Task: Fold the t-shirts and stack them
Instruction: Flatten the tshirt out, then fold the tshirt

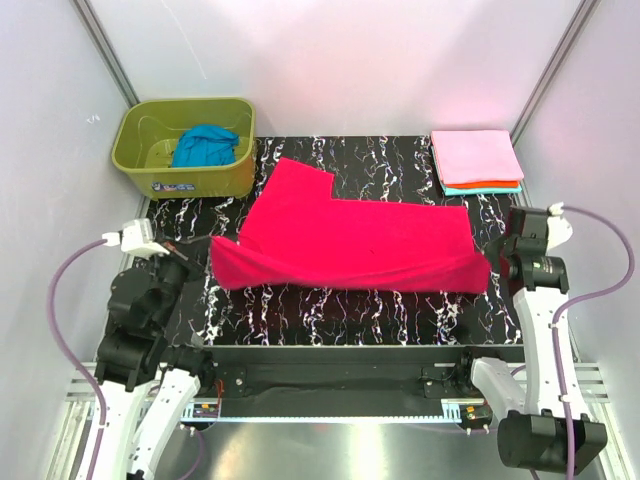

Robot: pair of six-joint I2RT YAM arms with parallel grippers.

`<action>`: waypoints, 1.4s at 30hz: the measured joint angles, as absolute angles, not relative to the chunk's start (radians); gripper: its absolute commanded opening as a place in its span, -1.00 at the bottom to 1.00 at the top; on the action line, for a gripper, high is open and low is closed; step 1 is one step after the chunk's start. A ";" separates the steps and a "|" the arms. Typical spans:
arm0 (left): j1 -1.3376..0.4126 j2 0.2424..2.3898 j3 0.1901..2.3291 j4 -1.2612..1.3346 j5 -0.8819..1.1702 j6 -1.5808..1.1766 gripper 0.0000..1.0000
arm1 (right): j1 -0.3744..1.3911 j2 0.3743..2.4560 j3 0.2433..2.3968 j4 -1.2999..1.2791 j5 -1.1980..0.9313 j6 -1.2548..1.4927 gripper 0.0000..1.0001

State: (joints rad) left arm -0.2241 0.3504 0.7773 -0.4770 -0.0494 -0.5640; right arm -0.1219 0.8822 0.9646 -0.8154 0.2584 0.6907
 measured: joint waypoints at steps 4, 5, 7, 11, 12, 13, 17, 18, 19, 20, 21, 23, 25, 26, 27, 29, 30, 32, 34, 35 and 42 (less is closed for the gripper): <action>-0.225 0.354 0.728 -0.547 -0.050 -0.590 -1.00 | -0.122 0.884 0.902 -0.903 0.281 0.756 -1.00; -0.226 0.358 0.724 -0.560 -0.051 -0.596 -1.00 | -0.122 0.884 0.894 -0.918 0.282 0.767 -1.00; -0.226 0.369 0.724 -0.574 -0.054 -0.603 -1.00 | -0.123 0.884 0.882 -0.939 0.291 0.784 -1.00; -0.226 0.387 0.724 -0.586 -0.070 -0.612 -1.00 | -0.123 0.881 0.863 -0.971 0.300 0.811 -1.00; -0.226 0.395 0.724 -0.587 -0.075 -0.613 -1.00 | -0.123 0.879 0.857 -0.977 0.302 0.818 -1.00; -0.226 0.402 0.724 -0.587 -0.080 -0.614 -1.00 | -0.123 0.875 0.851 -0.984 0.303 0.822 -1.00; -0.226 0.463 0.724 -0.585 -0.114 -0.611 -1.00 | -0.123 0.872 0.842 -0.997 0.319 0.850 -1.00; -0.226 0.496 0.725 -0.580 -0.123 -0.609 -1.00 | -0.123 0.878 0.841 -0.995 0.325 0.855 -1.00; -0.226 0.538 0.727 -0.578 -0.130 -0.606 -1.00 | -0.123 0.892 0.839 -0.989 0.332 0.862 -1.00; -0.226 0.586 0.727 -0.573 -0.134 -0.604 -1.00 | -0.123 0.911 0.834 -0.980 0.333 0.866 -1.00; -0.226 0.635 0.728 -0.571 -0.136 -0.602 -1.00 | -0.123 0.925 0.830 -0.971 0.334 0.868 -1.00; -0.226 0.729 0.730 -0.561 -0.135 -0.599 -1.00 | -0.123 0.982 0.813 -0.940 0.332 0.869 -1.00; -0.226 0.796 0.730 -0.543 -0.132 -0.593 -1.00 | -0.123 1.031 0.791 -0.903 0.332 0.868 -1.00; -0.226 0.823 0.730 -0.528 -0.131 -0.588 -1.00 | -0.123 1.044 0.783 -0.890 0.331 0.867 -1.00; -0.226 0.843 0.730 -0.510 -0.127 -0.578 -1.00 | -0.123 1.058 0.771 -0.866 0.328 0.859 -1.00; -0.226 0.876 0.734 -0.458 -0.124 -0.548 -1.00 | -0.123 1.082 0.751 -0.813 0.315 0.841 -1.00; -0.226 0.889 0.737 -0.438 -0.124 -0.536 -1.00 | -0.123 1.093 0.745 -0.793 0.311 0.834 -1.00; -0.226 0.928 0.754 -0.400 -0.127 -0.495 -1.00 | -0.123 1.114 0.738 -0.759 0.310 0.821 -1.00; -0.227 0.967 0.777 -0.373 -0.136 -0.451 -1.00 | -0.123 1.136 0.736 -0.733 0.310 0.809 -1.00; -0.227 0.984 0.787 -0.363 -0.144 -0.430 -1.00 | -0.123 1.145 0.736 -0.724 0.311 0.806 -1.00; -0.227 1.049 0.823 -0.315 -0.211 -0.298 -1.00 | -0.126 1.233 0.735 -0.650 0.276 0.757 -1.00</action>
